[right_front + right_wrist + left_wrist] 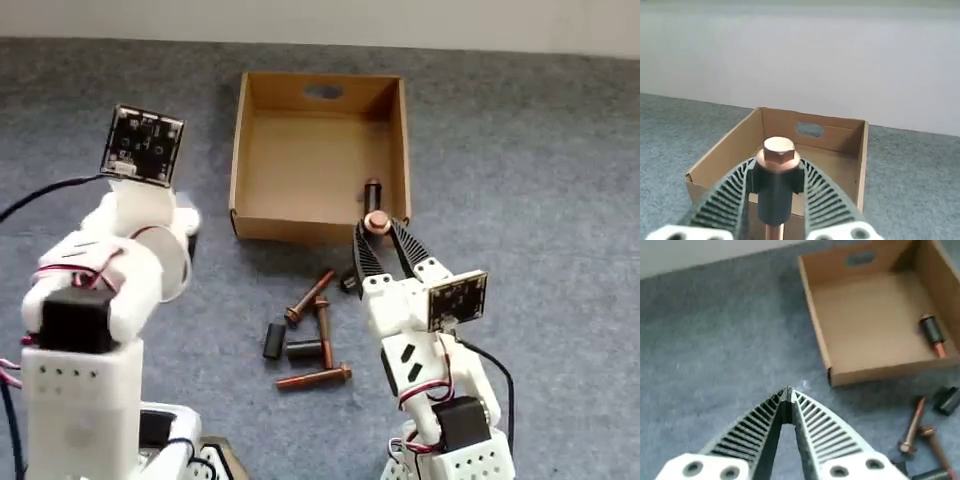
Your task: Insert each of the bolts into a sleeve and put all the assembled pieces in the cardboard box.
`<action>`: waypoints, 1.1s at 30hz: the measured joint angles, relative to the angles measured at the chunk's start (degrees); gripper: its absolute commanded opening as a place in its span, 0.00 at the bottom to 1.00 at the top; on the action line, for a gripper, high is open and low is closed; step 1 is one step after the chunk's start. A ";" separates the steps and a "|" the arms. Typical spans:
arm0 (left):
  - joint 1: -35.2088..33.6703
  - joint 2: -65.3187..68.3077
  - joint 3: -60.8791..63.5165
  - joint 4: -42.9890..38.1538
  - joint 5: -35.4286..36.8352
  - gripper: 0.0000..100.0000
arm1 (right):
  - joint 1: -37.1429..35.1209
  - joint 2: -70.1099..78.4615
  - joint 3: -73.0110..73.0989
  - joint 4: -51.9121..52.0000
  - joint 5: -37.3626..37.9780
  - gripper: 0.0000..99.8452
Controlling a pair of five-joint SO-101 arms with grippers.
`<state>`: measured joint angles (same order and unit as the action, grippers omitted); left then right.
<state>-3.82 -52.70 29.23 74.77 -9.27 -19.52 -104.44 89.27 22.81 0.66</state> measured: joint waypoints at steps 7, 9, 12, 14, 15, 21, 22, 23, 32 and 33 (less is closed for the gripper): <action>-4.40 0.00 17.58 -6.24 -1.76 0.01 | 0.00 -0.09 0.18 0.00 0.00 0.01; -4.48 0.00 22.15 -9.05 -1.85 0.01 | 0.00 -0.09 0.18 0.00 0.00 0.01; -4.48 0.00 28.04 -12.75 -1.85 0.01 | 0.00 -0.09 0.18 0.00 0.00 0.01; -4.48 0.00 31.21 -14.86 -1.85 0.01 | 0.00 -0.09 0.18 0.00 0.00 0.01; -4.48 0.00 32.79 -15.82 -1.85 0.01 | 0.00 -0.09 0.18 0.00 0.00 0.01; -4.48 0.00 40.44 -20.48 -1.85 0.01 | 0.00 -0.09 0.18 0.00 0.00 0.01; -4.48 0.00 41.49 -21.01 -1.85 0.01 | 0.00 -0.09 0.18 0.00 0.00 0.01; -4.48 0.00 42.11 -21.27 -1.85 0.01 | 0.00 -0.09 0.18 0.00 0.00 0.01; -4.48 0.00 44.57 -21.71 -1.85 0.01 | 0.00 -0.09 0.18 3.69 0.00 0.01; -4.48 0.00 44.84 -21.71 -1.85 0.01 | 0.00 -0.09 0.09 5.01 0.00 0.01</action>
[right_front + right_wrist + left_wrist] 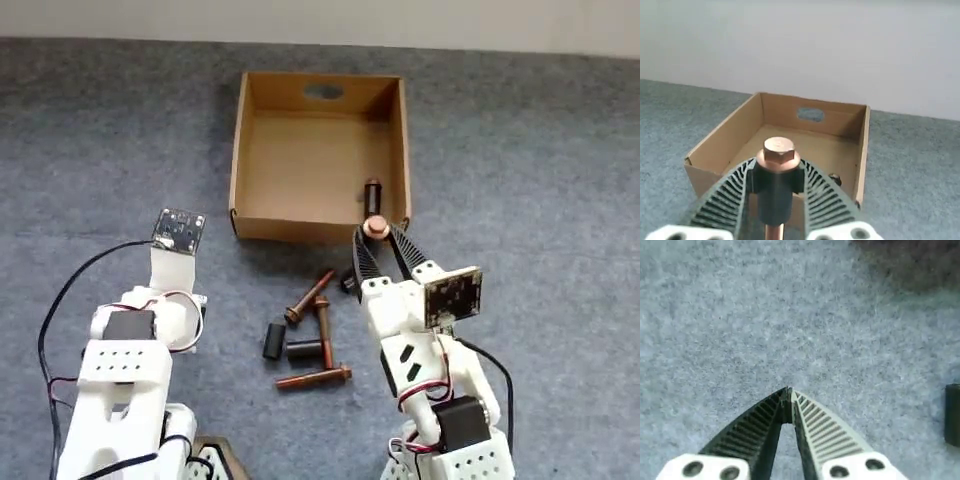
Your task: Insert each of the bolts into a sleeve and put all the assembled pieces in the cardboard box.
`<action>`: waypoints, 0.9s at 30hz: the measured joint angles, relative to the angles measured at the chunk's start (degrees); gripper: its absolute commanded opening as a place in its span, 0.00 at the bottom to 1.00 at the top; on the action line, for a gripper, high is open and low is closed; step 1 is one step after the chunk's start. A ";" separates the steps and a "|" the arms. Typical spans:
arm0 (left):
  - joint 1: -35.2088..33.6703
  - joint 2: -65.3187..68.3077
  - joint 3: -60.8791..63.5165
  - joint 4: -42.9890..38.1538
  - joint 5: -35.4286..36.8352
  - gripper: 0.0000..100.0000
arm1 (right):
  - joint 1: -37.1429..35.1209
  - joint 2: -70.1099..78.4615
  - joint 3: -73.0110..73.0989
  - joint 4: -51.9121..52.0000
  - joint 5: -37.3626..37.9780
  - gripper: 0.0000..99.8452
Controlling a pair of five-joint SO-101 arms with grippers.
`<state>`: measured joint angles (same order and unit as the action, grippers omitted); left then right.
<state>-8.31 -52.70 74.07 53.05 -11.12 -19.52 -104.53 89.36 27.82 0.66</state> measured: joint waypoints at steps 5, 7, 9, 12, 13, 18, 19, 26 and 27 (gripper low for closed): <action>0.53 0.00 0.53 0.00 0.00 0.01 | 0.00 0.09 -5.80 6.68 0.00 0.01; 0.79 0.00 0.79 0.00 0.00 0.01 | -0.09 0.09 -8.62 9.05 0.00 0.01; 0.97 0.00 0.88 0.00 0.00 0.01 | -0.09 0.00 -11.96 11.60 0.00 0.01; 0.97 -1.49 0.88 0.00 0.62 0.01 | -0.09 0.00 -15.21 14.07 0.00 0.01; 0.97 -2.90 1.14 0.00 1.76 0.01 | -0.09 0.00 -15.56 14.15 0.00 0.01; 0.97 -15.82 6.33 0.00 3.43 0.01 | -0.09 0.00 -15.91 14.42 0.00 0.01; 0.97 -19.16 7.82 0.09 3.60 0.01 | -0.09 0.00 -15.91 14.42 0.00 0.01; 0.97 -41.41 13.36 6.51 3.69 0.01 | -0.09 0.35 -16.18 14.42 0.00 0.01; 0.97 -43.96 13.98 7.47 3.69 0.01 | -0.09 1.32 -16.53 14.42 0.00 0.01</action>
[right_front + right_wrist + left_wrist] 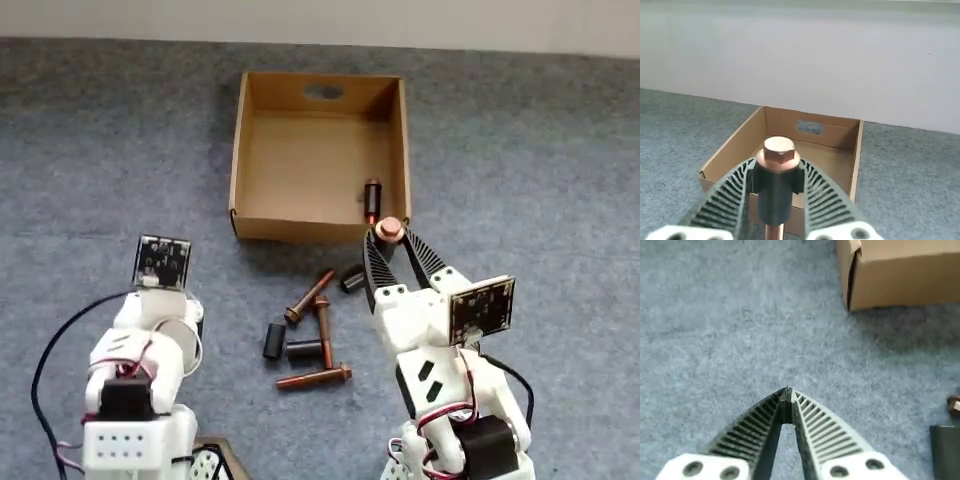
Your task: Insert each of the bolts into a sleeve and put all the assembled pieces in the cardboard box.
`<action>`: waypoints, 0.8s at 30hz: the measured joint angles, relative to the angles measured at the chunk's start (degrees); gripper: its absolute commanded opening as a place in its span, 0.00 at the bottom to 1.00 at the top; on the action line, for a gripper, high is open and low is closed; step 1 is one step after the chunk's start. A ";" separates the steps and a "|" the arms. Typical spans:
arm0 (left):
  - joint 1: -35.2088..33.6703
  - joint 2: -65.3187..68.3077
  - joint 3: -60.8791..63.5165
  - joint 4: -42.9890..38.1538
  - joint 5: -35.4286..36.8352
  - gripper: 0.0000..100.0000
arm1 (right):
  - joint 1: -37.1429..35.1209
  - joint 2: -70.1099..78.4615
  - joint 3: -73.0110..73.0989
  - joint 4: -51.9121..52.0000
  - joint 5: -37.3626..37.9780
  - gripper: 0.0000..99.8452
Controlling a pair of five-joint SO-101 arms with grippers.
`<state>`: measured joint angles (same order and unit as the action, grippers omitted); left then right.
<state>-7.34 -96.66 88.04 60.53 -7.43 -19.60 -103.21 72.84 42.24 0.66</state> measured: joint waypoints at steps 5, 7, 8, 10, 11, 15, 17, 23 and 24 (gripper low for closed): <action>0.00 -6.15 0.97 2.46 0.00 0.01 | 0.00 10.64 -4.66 0.00 0.00 0.01; 0.00 -6.59 0.97 2.46 0.00 0.01 | 0.00 16.88 -8.44 0.00 0.00 0.01; 0.00 -6.59 0.97 2.46 0.00 0.01 | 0.00 20.13 -10.64 0.18 0.00 0.01; 0.00 -6.59 0.97 2.46 0.00 0.01 | 0.09 26.46 -15.47 0.18 0.00 0.01; 0.00 -6.59 0.97 2.46 0.00 0.01 | 0.09 29.80 -18.11 0.18 0.00 0.01; 0.00 -5.45 0.97 2.46 -0.35 0.01 | 0.00 42.11 -27.43 0.18 0.00 0.01; 0.00 -2.99 0.97 2.46 -1.41 0.01 | 0.00 48.00 -31.30 0.18 0.00 0.01; 0.00 11.08 -2.46 0.09 -1.76 0.01 | 0.09 65.23 -42.02 4.66 0.00 0.01; 0.00 14.07 -3.16 -1.14 -1.76 0.01 | 0.09 67.87 -44.22 5.54 0.00 0.01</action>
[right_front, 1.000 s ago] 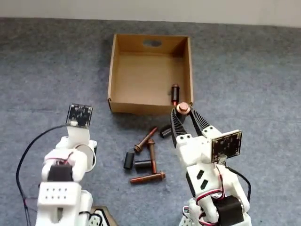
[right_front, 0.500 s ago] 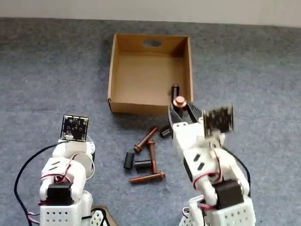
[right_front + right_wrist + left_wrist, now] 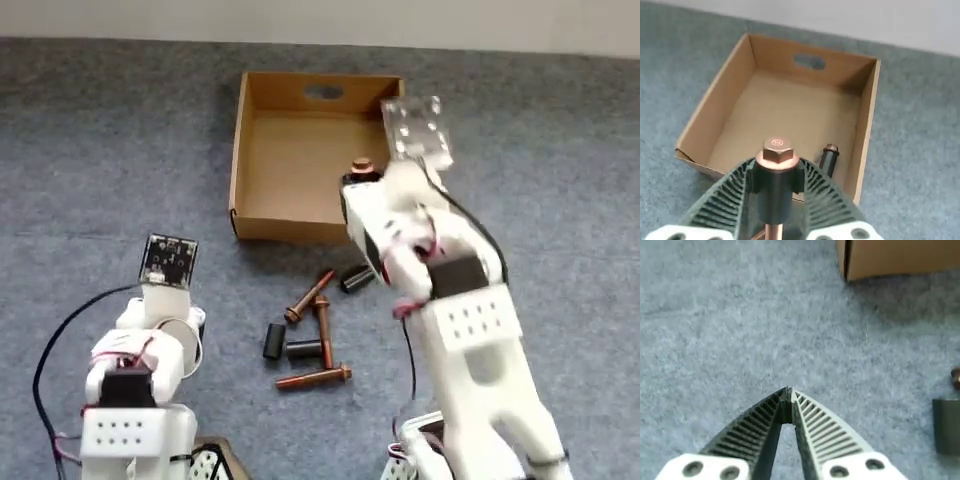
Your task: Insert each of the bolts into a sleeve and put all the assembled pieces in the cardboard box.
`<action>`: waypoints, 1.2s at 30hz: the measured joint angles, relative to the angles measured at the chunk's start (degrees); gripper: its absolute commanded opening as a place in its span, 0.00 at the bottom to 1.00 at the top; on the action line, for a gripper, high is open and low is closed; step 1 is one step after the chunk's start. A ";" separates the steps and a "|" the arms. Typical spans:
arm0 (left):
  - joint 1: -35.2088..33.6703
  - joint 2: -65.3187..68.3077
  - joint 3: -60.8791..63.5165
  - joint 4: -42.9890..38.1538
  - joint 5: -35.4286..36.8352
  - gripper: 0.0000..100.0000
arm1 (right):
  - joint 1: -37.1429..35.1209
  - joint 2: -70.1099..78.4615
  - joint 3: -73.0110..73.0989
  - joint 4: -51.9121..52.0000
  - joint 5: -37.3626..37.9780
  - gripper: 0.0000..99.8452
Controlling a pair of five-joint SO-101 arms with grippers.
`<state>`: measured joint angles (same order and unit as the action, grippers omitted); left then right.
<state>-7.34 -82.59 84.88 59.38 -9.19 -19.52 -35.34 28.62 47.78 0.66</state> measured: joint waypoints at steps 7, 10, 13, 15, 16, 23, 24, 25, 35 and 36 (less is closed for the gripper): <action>0.00 21.89 -6.42 -5.80 -0.18 0.01 | 0.00 16.26 -17.32 6.95 0.00 0.01; 0.00 29.45 -8.44 -7.21 -0.18 0.01 | 0.00 23.03 -24.53 10.81 0.00 0.01; 0.00 34.46 -9.76 -8.09 -0.18 0.01 | 0.00 29.98 -32.09 13.80 0.00 0.01; 0.00 35.96 -9.85 -8.70 -0.18 0.01 | 0.09 34.99 -37.19 15.21 0.00 0.01; 0.00 36.22 -9.85 -8.97 -0.18 0.01 | 0.18 37.63 -39.74 15.82 0.00 0.01; 0.00 36.57 -9.93 -9.23 -0.18 0.01 | 0.53 56.26 -57.85 20.31 0.00 0.01; 0.00 36.57 -9.93 -9.23 -0.18 0.01 | 0.53 58.81 -60.22 20.31 0.00 0.01; 0.00 36.57 -9.93 -9.23 -0.18 0.01 | 0.53 61.27 -62.42 20.40 0.00 0.01; 0.00 37.10 -9.93 -9.23 -0.18 0.01 | 2.11 78.59 -74.81 20.48 0.00 0.01; 0.00 37.10 -9.93 -9.23 -0.18 0.01 | 2.55 79.65 -74.99 20.48 0.00 0.01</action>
<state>-7.34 -45.49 74.95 50.15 -9.36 -16.97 44.31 -46.37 68.26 0.66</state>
